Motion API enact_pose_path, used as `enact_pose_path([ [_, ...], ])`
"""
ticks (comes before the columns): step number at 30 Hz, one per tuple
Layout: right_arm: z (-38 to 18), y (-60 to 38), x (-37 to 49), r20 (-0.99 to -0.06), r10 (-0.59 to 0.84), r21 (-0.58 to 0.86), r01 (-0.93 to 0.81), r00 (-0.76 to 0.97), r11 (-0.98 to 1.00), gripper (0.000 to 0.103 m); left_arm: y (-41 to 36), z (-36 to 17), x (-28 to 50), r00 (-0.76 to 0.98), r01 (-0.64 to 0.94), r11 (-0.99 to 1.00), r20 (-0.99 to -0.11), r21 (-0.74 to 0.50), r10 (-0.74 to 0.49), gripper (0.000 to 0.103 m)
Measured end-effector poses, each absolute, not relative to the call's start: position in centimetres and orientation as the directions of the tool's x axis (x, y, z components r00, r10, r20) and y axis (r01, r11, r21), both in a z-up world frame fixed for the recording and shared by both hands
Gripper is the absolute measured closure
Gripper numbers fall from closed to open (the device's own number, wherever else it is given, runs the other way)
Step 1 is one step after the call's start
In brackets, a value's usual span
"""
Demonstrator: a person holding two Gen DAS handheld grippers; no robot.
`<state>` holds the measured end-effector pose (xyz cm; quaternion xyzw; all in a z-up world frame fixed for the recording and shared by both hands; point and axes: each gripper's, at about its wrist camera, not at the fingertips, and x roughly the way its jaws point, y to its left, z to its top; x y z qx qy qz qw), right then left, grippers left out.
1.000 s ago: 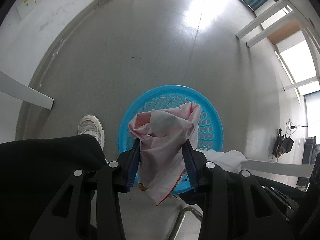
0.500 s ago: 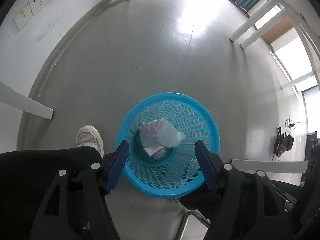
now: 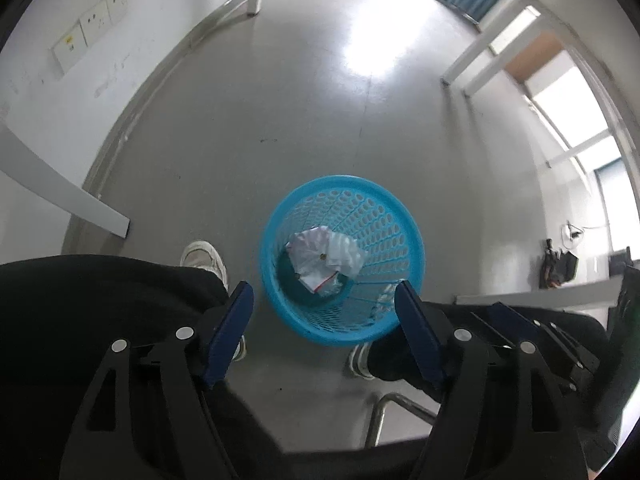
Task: Collect trash
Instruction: 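Open both grippers to drop the zip bag and tissue into the basket, then raise both tools back up toward the trash on the table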
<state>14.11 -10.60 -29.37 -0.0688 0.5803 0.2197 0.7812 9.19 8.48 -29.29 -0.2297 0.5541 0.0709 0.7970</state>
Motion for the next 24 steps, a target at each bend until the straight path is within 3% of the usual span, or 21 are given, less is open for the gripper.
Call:
enact_pose_path([
  [7, -25.2, -12.0, 10.8, -0.904, 0.313, 0.149, -0.47, 0.293, 0.87, 0.049, 7.2, -24.4, 5.1, 0.459, -0.276, 0.925, -0.881, -0.26, -0.111, 0.027],
  [10, -22.8, -12.9, 9.2, -0.886, 0.338, 0.154, -0.488, 0.317, 0.859, 0.047, 6.5, -21.5, 3.3, 0.523, -0.232, 0.946, -0.849, -0.225, -0.073, 0.019],
  [17, -15.9, -15.3, 5.6, -0.807, 0.405, 0.151, -0.514, 0.43, 0.845, 0.036, 4.9, -15.5, -0.2, 0.673, -0.174, 0.975, -0.739, -0.135, 0.018, 0.006],
  [24, -9.6, -16.4, 3.4, -0.71, 0.463, 0.132, -0.545, 0.531, 0.828, 0.017, 3.7, -11.6, -1.7, 0.74, -0.152, 0.985, -0.67, -0.081, 0.059, 0.006],
])
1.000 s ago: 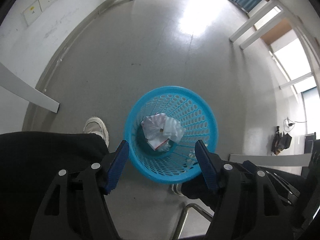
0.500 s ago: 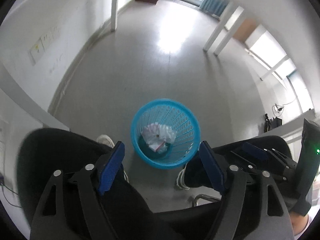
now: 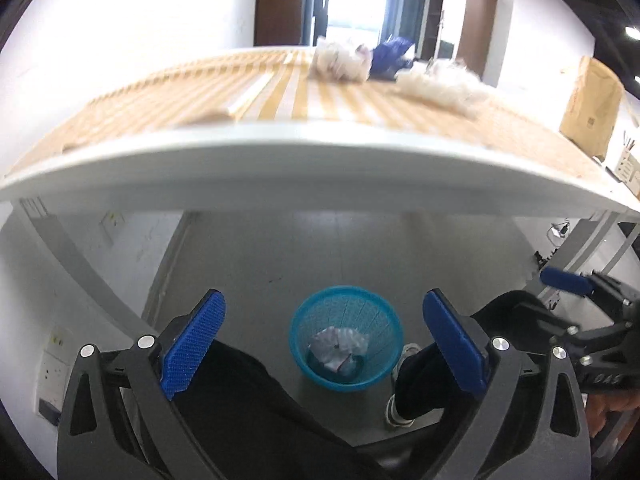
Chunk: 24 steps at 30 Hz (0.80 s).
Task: Collect trash
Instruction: 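Raise both tools back up toward the trash on the table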
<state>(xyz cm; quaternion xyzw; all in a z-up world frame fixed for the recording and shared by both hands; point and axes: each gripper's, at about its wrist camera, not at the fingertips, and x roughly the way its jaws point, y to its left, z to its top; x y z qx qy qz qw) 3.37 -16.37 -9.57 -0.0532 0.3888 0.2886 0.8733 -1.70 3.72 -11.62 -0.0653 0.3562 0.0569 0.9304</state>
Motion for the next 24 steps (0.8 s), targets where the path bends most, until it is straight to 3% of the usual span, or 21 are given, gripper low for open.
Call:
enact_pose_path([
  [5, -4.9, -16.7, 3.4, -0.635, 0.506, 0.139, -0.557, 0.584, 0.819, 0.009, 4.2, -8.8, -1.7, 0.784, -0.144, 0.985, -0.618, -0.093, 0.057, 0.006],
  [24, 3.9, -15.0, 11.0, -0.528, 0.558, 0.153, -0.575, 0.64, 0.804, 0.009, 6.6, -2.5, 3.5, 0.845, -0.123, 0.983, -0.534, -0.134, 0.033, 0.006],
])
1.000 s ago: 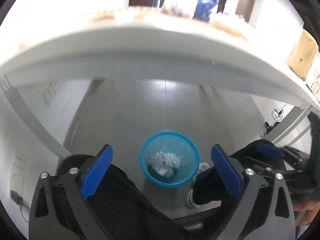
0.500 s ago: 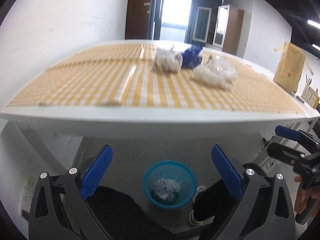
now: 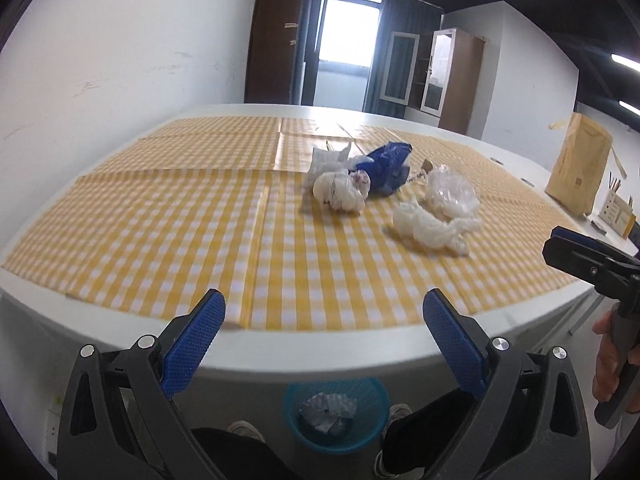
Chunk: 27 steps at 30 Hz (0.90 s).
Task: Collect trash
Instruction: 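Raise both tools back up toward the trash on the table, then grasp the white plastic bag with the left gripper while the right grasps the blue bag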
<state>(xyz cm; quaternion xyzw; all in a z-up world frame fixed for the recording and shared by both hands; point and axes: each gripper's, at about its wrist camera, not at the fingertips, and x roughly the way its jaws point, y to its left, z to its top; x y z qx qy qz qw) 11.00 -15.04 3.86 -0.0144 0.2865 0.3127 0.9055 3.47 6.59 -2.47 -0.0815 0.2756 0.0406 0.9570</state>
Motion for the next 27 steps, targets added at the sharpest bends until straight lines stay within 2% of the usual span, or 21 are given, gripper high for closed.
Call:
enact_pose_path([
  [8, 4.9, -13.5, 15.9, -0.548, 0.538, 0.135, -0.567, 0.64, 0.812, 0.009, 7.1, -2.3, 7.3, 0.843, -0.116, 0.98, -0.538, -0.159, 0.012, 0.006],
  [21, 6.2, -9.9, 23.6, -0.587, 0.538, 0.147, -0.573, 0.605, 0.806, 0.009, 8.3, -2.6, 13.8, 0.792, -0.135, 0.974, -0.611, -0.184, -0.006, 0.006],
  [27, 6.4, -8.8, 27.7, -0.622, 0.544, 0.195, -0.561, 0.564, 0.805, 0.015, 8.5, -2.2, 16.4, 0.774, -0.129, 0.97, -0.632, -0.204, -0.03, 0.006],
])
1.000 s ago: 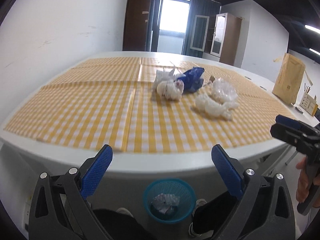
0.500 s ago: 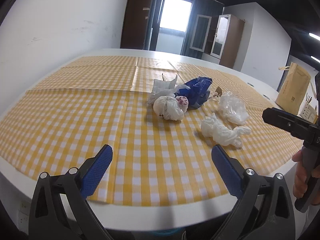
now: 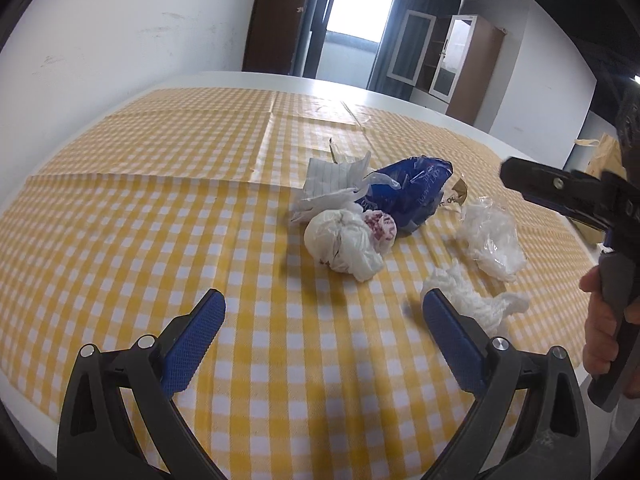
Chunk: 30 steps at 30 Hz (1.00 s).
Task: Collect trash
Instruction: 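Grasp the white plastic bag with the left gripper while the right grasps the blue bag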
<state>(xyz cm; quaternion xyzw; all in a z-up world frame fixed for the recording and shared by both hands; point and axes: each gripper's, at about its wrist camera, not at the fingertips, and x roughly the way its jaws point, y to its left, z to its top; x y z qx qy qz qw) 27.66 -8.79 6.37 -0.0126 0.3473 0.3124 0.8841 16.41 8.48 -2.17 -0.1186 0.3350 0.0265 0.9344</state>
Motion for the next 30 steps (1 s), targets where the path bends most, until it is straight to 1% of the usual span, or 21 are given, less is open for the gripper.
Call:
enact_pose_path([
  [3, 6.3, -8.0, 29.8, -0.645, 0.53, 0.195, -0.552, 0.551, 0.811, 0.017, 8.3, -2.1, 17.7, 0.765, -0.127, 0.971, -0.643, -0.202, -0.034, 0.006],
  [5, 6.1, -7.4, 31.0, -0.66, 0.522, 0.194, -0.548, 0.541, 0.814, 0.018, 8.4, -2.1, 18.6, 0.759, -0.131, 0.966, -0.649, -0.222, -0.047, 0.006],
  [7, 6.0, -6.7, 32.3, -0.68, 0.502, 0.181, -0.541, 0.535, 0.821, 0.022, 8.3, -2.1, 19.6, 0.747, -0.127, 0.964, -0.661, -0.233, -0.062, 0.006],
  [9, 5.7, -6.1, 33.3, -0.696, 0.489, 0.174, -0.538, 0.525, 0.825, 0.024, 8.1, -2.2, 20.6, 0.738, -0.121, 0.966, -0.672, -0.227, -0.066, 0.006],
  [12, 5.3, -5.4, 34.4, -0.718, 0.452, 0.139, -0.527, 0.529, 0.838, 0.034, 8.1, -2.3, 21.7, 0.727, -0.125, 0.968, -0.684, -0.216, -0.059, 0.006],
  [14, 5.0, -5.0, 35.1, -0.727, 0.439, 0.128, -0.524, 0.528, 0.842, 0.035, 8.3, -2.4, 22.5, 0.711, -0.127, 0.965, -0.699, -0.228, -0.072, 0.007],
  [18, 4.0, -4.1, 36.2, -0.762, 0.419, 0.124, -0.523, 0.494, 0.843, 0.048, 8.4, -2.7, 23.8, 0.692, -0.126, 0.965, -0.717, -0.229, -0.079, 0.008],
  [19, 3.8, -3.8, 36.3, -0.771, 0.409, 0.115, -0.525, 0.488, 0.843, 0.05, 8.5, -2.7, 23.9, 0.691, -0.128, 0.966, -0.719, -0.227, -0.077, 0.01],
  [20, 3.5, -3.5, 36.3, -0.78, 0.398, 0.104, -0.527, 0.484, 0.844, 0.057, 8.5, -2.9, 24.1, 0.688, -0.128, 0.966, -0.721, -0.226, -0.078, 0.012],
  [21, 3.2, -3.4, 36.2, -0.783, 0.391, 0.092, -0.532, 0.484, 0.842, 0.058, 8.5, -3.0, 24.3, 0.684, -0.125, 0.965, -0.724, -0.23, -0.084, 0.016],
  [24, 3.1, -3.2, 35.9, -0.779, 0.384, 0.072, -0.538, 0.496, 0.84, 0.063, 7.9, -3.2, 24.7, 0.687, -0.097, 0.974, -0.722, -0.206, -0.084, 0.022],
  [25, 3.2, -3.2, 35.8, -0.779, 0.391, 0.08, -0.541, 0.491, 0.837, 0.066, 7.7, -3.2, 24.7, 0.689, -0.09, 0.979, -0.722, -0.182, -0.071, 0.031],
  [27, 3.3, -3.1, 35.4, -0.774, 0.397, 0.075, -0.551, 0.494, 0.831, 0.07, 7.2, -3.3, 24.4, 0.69, -0.076, 0.986, -0.722, -0.148, -0.055, 0.044],
  [28, 3.4, -3.0, 35.0, -0.769, 0.397, 0.063, -0.558, 0.501, 0.827, 0.073, 7.1, -3.2, 24.1, 0.696, -0.072, 0.986, -0.716, -0.149, -0.057, 0.045],
  [30, 3.8, -2.9, 34.1, -0.758, 0.395, 0.039, -0.567, 0.52, 0.823, 0.075, 7.3, -3.0, 23.4, 0.707, -0.066, 0.983, -0.703, -0.17, -0.074, 0.046],
])
